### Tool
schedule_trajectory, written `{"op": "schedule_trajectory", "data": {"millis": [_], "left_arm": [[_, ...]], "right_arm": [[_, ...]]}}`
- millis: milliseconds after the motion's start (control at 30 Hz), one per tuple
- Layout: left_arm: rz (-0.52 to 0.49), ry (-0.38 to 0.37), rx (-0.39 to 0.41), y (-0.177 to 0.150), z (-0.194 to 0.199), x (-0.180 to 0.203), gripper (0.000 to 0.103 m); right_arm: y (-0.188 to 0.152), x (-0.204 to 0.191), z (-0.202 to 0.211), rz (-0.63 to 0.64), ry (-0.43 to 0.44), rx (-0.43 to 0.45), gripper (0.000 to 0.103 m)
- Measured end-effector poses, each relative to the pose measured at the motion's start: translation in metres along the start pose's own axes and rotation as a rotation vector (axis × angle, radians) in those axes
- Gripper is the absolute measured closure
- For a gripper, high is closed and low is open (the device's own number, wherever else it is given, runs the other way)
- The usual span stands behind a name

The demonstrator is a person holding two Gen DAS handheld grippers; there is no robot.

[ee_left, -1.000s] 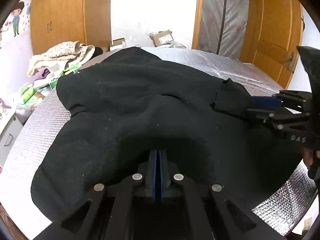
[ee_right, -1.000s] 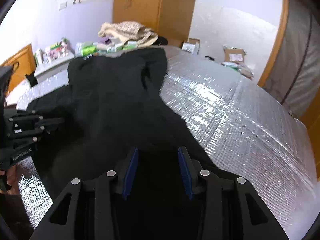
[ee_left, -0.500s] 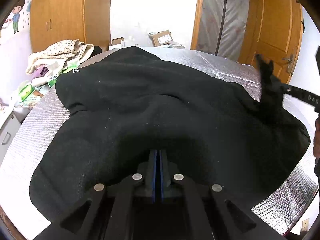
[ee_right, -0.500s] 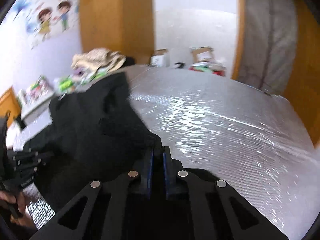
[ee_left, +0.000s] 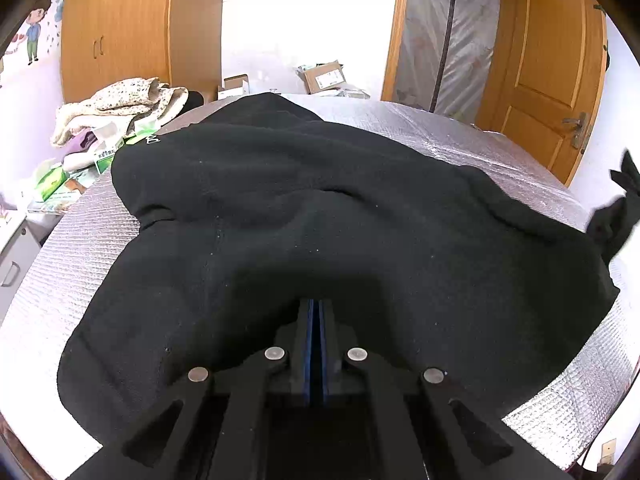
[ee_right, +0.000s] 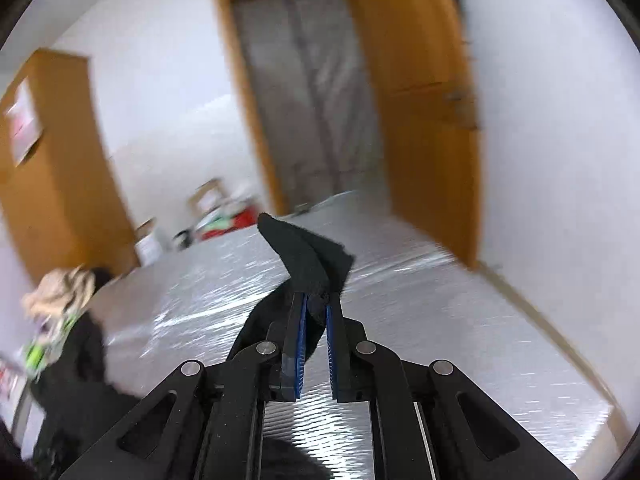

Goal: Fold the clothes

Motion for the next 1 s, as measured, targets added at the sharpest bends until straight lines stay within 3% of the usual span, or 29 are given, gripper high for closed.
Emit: {"op": "schedule_trajectory", "data": {"millis": [133, 300, 500, 633, 733, 967, 1000], "left_arm": [[0.061, -0.004, -0.026, 0.002, 0.001, -0.002, 0.101], [0.108, -0.077, -0.024, 0.008, 0.006, 0.014, 0.101], [0.057, -0.157, -0.018, 0.009, 0.007, 0.051, 0.101], [0.022, -0.187, -0.042, 0.002, 0.002, 0.072, 0.101], [0.005, -0.195, -0.051, -0.003, -0.001, 0.083, 0.101], [-0.034, -0.196, -0.036, -0.006, -0.006, 0.093, 0.099], [-0.039, -0.195, -0.033, -0.006, -0.005, 0.092, 0.099]], "right_arm": [[-0.004, 0.03, 0.003, -0.012, -0.078, -0.025, 0.089], [-0.016, 0.048, 0.007, -0.037, -0.132, -0.034, 0.077], [-0.072, 0.006, 0.003, -0.084, 0.09, -0.224, 0.076], [-0.119, -0.035, 0.001, -0.01, 0.225, -0.351, 0.076], [-0.145, -0.055, 0.001, 0.048, 0.279, -0.409, 0.076], [-0.154, -0.053, -0.015, 0.131, 0.234, -0.419, 0.076], [-0.149, -0.05, -0.016, 0.118, 0.233, -0.404, 0.085]]}}
Point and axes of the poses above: each gripper's, at about its wrist camera, not at the fingertips, and z roughly against the way its jaws point, x to its right, y to its top, the point moved 10 cm from there along -z, roughly the way its jaws point, and after that the axes turned 15 degrees about x, right-handed, at the moved point
